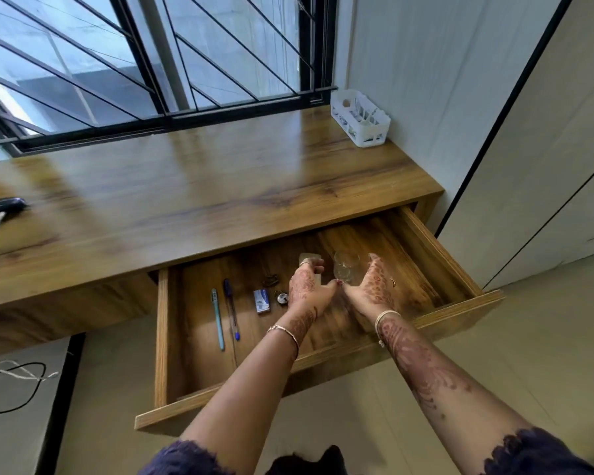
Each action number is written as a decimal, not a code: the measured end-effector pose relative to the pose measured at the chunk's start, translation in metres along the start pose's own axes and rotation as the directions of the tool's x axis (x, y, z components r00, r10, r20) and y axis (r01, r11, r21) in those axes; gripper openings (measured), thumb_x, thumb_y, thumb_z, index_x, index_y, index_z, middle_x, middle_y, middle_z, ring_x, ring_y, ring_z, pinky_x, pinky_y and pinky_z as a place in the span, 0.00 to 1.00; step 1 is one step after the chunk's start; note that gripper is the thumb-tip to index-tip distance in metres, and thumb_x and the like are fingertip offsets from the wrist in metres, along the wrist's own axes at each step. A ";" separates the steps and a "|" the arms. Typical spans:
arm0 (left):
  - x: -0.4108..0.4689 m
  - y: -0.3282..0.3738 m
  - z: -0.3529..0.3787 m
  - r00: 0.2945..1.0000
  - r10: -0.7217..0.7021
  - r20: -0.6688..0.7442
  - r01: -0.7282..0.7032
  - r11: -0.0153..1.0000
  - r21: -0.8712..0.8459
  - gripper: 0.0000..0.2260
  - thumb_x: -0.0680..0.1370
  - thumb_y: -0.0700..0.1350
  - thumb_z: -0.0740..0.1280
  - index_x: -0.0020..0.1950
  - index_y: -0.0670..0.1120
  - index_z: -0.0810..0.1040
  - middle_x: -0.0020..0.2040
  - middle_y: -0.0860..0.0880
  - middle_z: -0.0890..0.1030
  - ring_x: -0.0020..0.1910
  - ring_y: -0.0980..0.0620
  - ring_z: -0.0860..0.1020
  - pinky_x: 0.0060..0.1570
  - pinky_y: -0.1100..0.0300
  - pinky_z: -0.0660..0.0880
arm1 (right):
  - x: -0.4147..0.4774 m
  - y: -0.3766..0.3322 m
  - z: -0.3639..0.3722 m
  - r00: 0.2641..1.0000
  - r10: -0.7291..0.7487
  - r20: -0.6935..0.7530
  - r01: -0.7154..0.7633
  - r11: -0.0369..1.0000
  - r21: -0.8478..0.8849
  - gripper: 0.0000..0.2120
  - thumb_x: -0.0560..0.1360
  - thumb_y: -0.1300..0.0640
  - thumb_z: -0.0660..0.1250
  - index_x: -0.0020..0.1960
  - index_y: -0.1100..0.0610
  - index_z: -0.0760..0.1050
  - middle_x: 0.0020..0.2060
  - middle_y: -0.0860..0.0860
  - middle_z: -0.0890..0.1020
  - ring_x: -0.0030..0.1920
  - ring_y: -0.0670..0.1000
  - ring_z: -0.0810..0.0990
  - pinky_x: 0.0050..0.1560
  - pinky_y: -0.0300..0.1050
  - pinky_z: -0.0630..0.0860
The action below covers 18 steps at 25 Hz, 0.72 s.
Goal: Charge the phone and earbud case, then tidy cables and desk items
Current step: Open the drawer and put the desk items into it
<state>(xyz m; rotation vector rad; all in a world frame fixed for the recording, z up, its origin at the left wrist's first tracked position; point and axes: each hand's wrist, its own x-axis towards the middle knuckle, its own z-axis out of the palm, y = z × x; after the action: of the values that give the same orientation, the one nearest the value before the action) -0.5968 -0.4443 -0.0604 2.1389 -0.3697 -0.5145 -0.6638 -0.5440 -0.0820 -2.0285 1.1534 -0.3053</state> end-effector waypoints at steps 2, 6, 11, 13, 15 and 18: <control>-0.020 -0.003 -0.008 0.998 -0.025 -0.050 0.022 0.998 -0.066 0.19 0.72 0.48 0.72 0.61 0.49 0.74 0.59 0.52 0.78 0.60 0.53 0.75 0.58 0.60 0.71 | -0.021 -0.005 0.003 0.998 0.011 -0.057 -0.009 1.000 0.029 0.40 0.68 0.48 0.74 0.74 0.53 0.58 0.71 0.52 0.67 0.71 0.55 0.65 0.72 0.54 0.62; -0.052 -0.021 -0.013 0.973 -0.231 0.015 0.218 0.893 -0.393 0.11 0.73 0.46 0.71 0.54 0.50 0.75 0.54 0.50 0.81 0.54 0.50 0.79 0.57 0.56 0.76 | -0.061 -0.009 0.011 0.993 -0.012 -0.121 0.005 0.998 -0.060 0.32 0.71 0.47 0.70 0.71 0.52 0.63 0.69 0.51 0.71 0.71 0.55 0.65 0.70 0.53 0.58; -0.088 -0.055 -0.028 0.952 -0.305 0.018 0.258 0.771 -0.582 0.05 0.75 0.42 0.67 0.50 0.50 0.77 0.52 0.47 0.83 0.51 0.49 0.80 0.58 0.52 0.77 | -0.096 -0.005 0.023 0.984 -0.021 -0.178 -0.012 0.982 -0.187 0.31 0.72 0.49 0.69 0.70 0.55 0.63 0.70 0.53 0.67 0.73 0.57 0.59 0.71 0.58 0.56; -0.107 -0.061 -0.041 0.950 -0.304 -0.069 0.176 0.704 -0.688 0.03 0.77 0.41 0.66 0.46 0.49 0.77 0.45 0.48 0.84 0.46 0.50 0.81 0.54 0.53 0.78 | -0.115 0.000 0.027 0.964 -0.031 -0.263 -0.028 0.975 -0.219 0.35 0.71 0.50 0.70 0.72 0.56 0.59 0.73 0.55 0.60 0.74 0.59 0.54 0.71 0.61 0.57; -0.123 -0.068 -0.047 0.935 -0.351 -0.049 0.210 0.660 -0.721 0.05 0.77 0.43 0.66 0.42 0.48 0.79 0.39 0.48 0.84 0.42 0.49 0.82 0.48 0.54 0.78 | -0.125 0.008 0.029 0.951 0.050 -0.306 -0.088 0.989 -0.115 0.43 0.70 0.50 0.72 0.75 0.57 0.52 0.76 0.57 0.51 0.75 0.61 0.51 0.72 0.60 0.58; -0.145 -0.076 -0.045 0.869 -0.466 0.168 0.411 0.487 -0.771 0.10 0.78 0.39 0.62 0.38 0.42 0.78 0.32 0.46 0.80 0.28 0.50 0.78 0.29 0.61 0.76 | -0.126 0.018 0.038 0.915 0.383 -0.127 -0.341 0.902 0.263 0.50 0.71 0.46 0.71 0.77 0.60 0.41 0.77 0.59 0.47 0.76 0.61 0.53 0.73 0.56 0.59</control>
<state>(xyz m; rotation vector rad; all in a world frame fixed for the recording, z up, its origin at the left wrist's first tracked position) -0.6958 -0.3059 -0.0663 1.3193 0.4339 -0.7287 -0.7254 -0.4276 -0.1008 -1.5642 1.5025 -0.4173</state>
